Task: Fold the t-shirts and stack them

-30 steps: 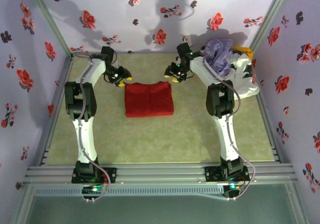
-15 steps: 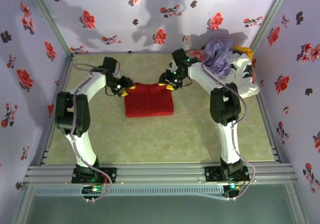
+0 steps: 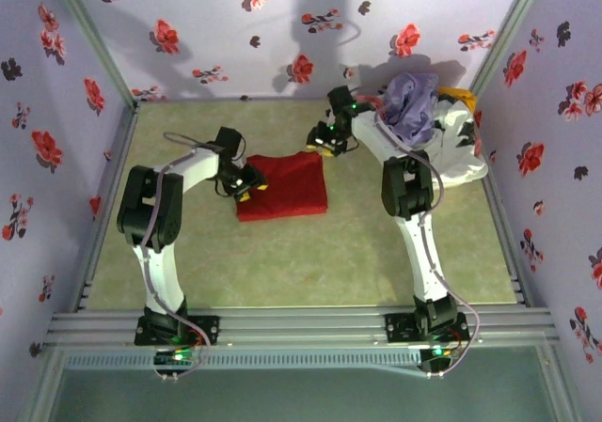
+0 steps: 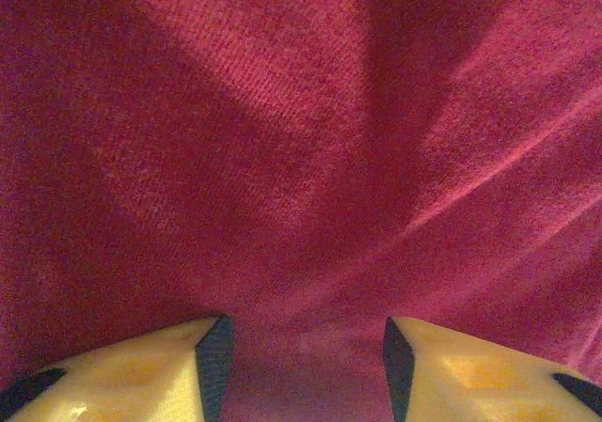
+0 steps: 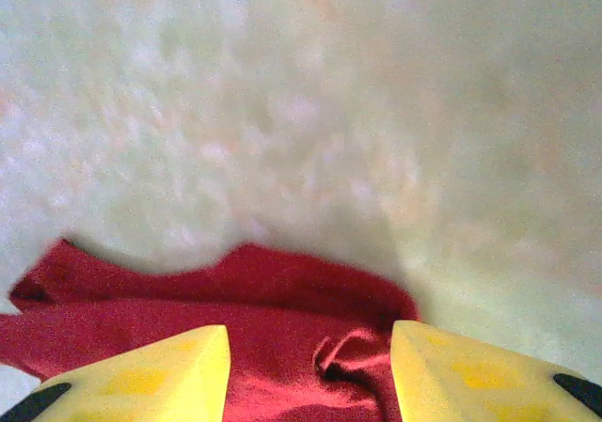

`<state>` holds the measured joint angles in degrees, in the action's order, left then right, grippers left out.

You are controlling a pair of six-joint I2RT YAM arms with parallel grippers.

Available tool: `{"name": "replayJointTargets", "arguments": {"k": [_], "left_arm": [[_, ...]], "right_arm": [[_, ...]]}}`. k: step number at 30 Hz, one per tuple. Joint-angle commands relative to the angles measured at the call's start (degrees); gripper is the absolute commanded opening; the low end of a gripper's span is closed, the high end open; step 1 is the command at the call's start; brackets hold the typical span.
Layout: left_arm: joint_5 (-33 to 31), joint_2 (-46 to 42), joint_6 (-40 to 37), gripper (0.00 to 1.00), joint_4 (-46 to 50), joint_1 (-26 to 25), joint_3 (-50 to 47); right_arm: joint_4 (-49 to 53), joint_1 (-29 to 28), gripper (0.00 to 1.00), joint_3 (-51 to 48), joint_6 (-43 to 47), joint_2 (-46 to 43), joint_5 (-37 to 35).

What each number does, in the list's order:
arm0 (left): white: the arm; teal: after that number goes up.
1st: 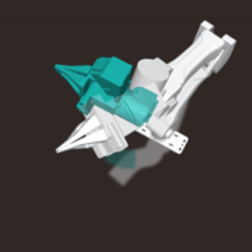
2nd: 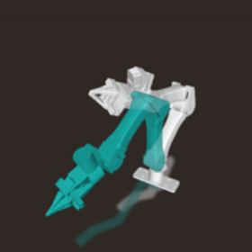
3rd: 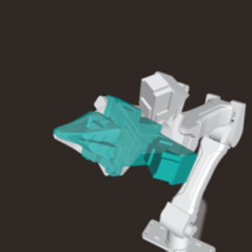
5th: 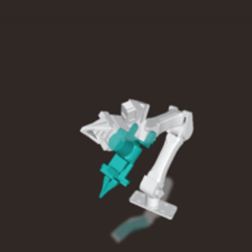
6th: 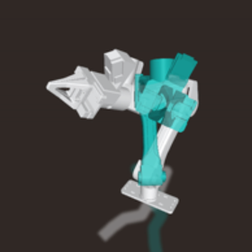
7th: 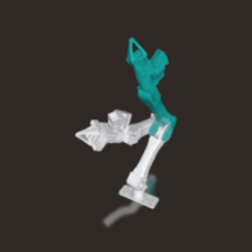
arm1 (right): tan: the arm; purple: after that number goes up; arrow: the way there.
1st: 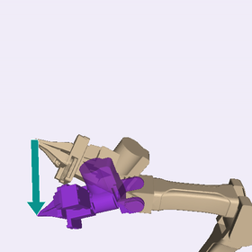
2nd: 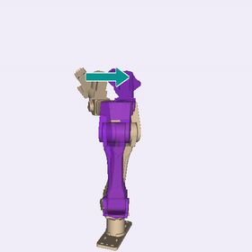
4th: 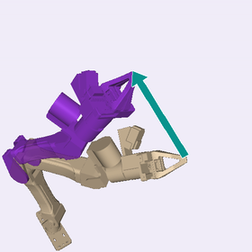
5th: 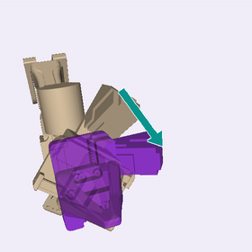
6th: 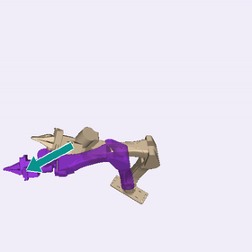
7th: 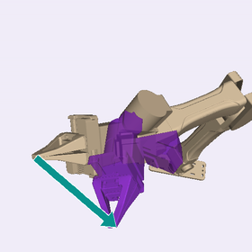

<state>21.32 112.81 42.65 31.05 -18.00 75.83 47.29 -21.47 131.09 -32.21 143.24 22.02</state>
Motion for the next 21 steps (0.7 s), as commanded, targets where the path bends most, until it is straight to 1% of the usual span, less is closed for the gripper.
{"name": "replayJointTargets", "arguments": {"k": [1, 4, 6, 8, 12, 14, 15, 17, 20, 21], "left_arm": [[-3.7, -0.9, -2.6, 0.51, 4.0, 0.3, 1.7], [-7.5, -3.3, -3.3, 0.53, 7.9, -1.0, 4.8], [-11.4, -4.9, -3.7, 0.59, 10.5, -3.0, 7.3], [-16.6, -5.4, -4.5, 0.66, 14.1, -6.1, 10.9], [-24.2, -0.9, -4.7, 0.73, 23.5, -11.2, 19.7], [-28.1, 2.7, -4.6, 0.76, 27.7, -13.8, 24.4], [-29.2, 4.3, -4.6, 0.78, 29.2, -14.8, 26.2], [-31.5, 7.6, -3.9, 0.83, 31.8, -16.6, 29.3], [-31.0, 10.1, -2.6, 0.99, 31.6, -17.9, 30.1], [-30.9, 10.5, -2.3, 0.99, 31.1, -18.1, 29.9]], "right_arm": [[7.7, 0.1, 0.5, 5.1, 4.2, -3.4, -4.5], [11.4, 0.3, 0.5, 4.6, 6.0, -7.6, -6.5], [13.5, 0.3, 0.5, 2.9, 7.4, -11.0, -6.9], [13.7, 0.4, 0.5, -1.4, 8.0, -15.5, -6.5], [9.3, 0.4, 0.51, -13.0, 7.7, -25.1, -4.4], [8.4, 0.8, 0.51, -16.5, 7.8, -28.4, -3.1], [9.0, 1.1, 0.51, -16.8, 8.1, -29.2, -2.9], [11.0, 1.8, 0.51, -16.8, 9.0, -30.4, -2.6], [11.3, 2.8, 0.52, -18.1, 8.9, -32.6, -0.9], [11.1, 3.0, 0.52, -18.5, 8.7, -33.2, -0.1]]}}
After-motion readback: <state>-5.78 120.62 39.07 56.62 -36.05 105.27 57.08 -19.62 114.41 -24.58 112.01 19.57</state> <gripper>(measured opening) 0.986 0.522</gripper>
